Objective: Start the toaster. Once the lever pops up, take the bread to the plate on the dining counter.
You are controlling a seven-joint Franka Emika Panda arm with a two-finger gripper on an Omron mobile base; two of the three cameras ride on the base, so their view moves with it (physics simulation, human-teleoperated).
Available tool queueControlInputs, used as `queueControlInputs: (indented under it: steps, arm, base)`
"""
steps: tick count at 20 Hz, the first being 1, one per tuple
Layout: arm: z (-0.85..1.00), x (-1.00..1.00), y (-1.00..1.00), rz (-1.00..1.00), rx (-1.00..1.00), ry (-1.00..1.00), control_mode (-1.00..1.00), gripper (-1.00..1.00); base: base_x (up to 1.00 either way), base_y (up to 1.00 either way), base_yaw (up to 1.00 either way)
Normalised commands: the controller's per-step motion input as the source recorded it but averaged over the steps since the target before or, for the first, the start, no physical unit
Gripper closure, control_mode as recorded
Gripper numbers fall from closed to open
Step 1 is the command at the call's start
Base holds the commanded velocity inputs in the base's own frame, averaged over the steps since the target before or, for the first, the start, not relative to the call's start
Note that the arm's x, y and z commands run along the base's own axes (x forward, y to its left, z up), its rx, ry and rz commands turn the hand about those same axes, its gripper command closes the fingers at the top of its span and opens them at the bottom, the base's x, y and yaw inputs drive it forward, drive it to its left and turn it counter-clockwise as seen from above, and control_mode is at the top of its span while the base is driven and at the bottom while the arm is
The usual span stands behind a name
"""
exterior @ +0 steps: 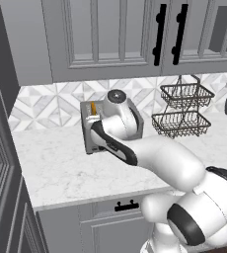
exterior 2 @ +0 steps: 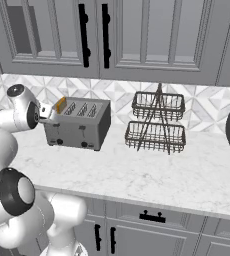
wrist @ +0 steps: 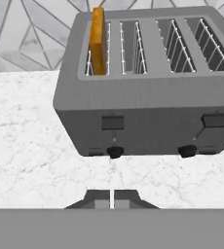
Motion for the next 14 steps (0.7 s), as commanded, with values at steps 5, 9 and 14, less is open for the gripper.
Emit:
queueControlInputs:
  steps: [5, 9, 14]
  arm:
    - [-0.09, 0.0, -0.1, 0.0, 0.0, 0.0, -1.0, 1.0]
    - [-0.26, 0.04, -0.01, 0.0, 0.0, 0.03, -1.0, 1.0]
    - [-0.14, 0.28, 0.0, 0.0, 0.0, 0.01, -1.0, 1.0]
  base:
    - [0.0, 0.0, 0.0]
    - [0.0, 0.0, 0.0]
    - [0.0, 0.0, 0.0]
